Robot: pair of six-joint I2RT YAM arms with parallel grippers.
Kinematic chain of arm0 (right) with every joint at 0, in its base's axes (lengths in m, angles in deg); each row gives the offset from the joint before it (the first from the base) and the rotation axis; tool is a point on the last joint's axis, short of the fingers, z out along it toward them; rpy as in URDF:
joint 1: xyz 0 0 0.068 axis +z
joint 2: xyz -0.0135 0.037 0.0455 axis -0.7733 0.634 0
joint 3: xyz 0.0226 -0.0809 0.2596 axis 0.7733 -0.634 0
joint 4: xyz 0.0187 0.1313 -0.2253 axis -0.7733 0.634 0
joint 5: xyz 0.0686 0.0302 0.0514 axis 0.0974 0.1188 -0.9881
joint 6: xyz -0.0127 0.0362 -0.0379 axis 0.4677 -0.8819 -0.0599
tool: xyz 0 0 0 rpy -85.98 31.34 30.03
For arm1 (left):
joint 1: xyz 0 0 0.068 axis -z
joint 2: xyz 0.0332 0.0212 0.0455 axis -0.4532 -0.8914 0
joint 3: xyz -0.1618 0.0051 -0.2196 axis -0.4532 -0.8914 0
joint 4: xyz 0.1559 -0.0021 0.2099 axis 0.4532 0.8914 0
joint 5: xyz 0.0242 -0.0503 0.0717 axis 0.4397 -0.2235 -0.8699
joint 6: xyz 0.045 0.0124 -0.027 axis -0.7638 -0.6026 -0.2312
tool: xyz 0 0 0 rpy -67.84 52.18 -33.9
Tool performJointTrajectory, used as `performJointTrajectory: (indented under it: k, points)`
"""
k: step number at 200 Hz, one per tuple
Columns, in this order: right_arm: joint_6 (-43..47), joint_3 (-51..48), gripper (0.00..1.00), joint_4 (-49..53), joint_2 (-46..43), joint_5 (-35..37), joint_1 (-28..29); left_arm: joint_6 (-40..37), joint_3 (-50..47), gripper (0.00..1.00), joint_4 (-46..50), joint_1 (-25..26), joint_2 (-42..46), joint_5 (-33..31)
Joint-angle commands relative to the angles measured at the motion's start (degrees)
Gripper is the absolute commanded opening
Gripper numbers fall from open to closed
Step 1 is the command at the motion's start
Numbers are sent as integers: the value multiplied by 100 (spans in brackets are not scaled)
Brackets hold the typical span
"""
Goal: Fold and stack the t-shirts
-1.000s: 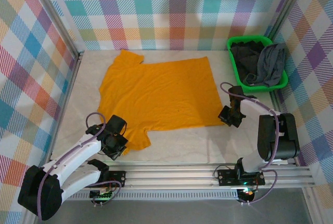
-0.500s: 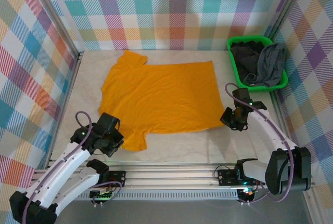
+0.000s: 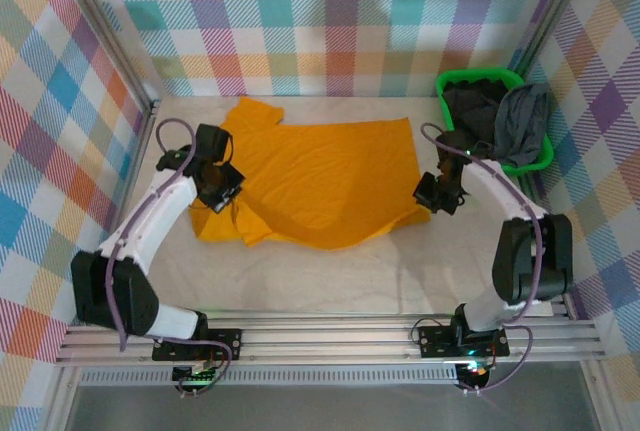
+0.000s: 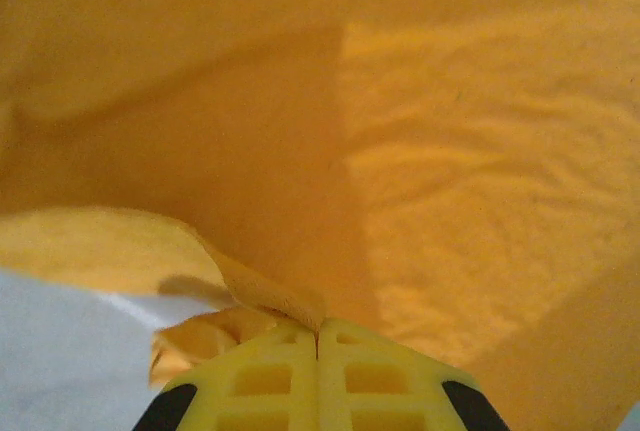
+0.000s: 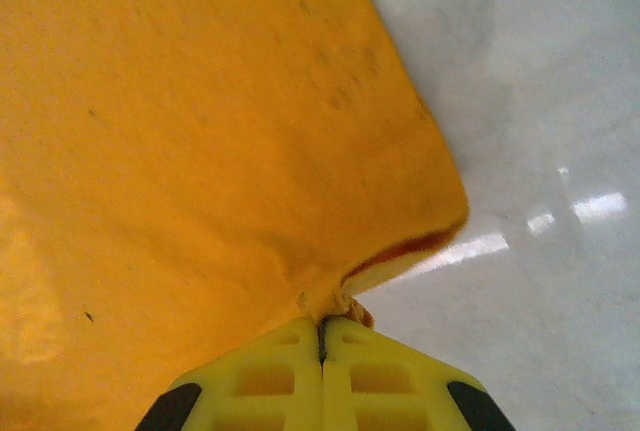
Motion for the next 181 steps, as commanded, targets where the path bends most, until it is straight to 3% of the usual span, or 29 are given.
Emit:
performJointTrajectory:
  k: [1, 73, 181]
  points:
    - [53, 531, 0, 160, 414, 91, 7, -607, 525, 0, -246, -223, -433, 67]
    - [-70, 1438, 0, 310, 1331, 509, 2, -945, 1575, 0, -382, -526, -1436, 16]
    - [-208, 1972, 0, 372, 1849, 695, -11, -1014, 1810, 0, -306, -732, -1812, -170]
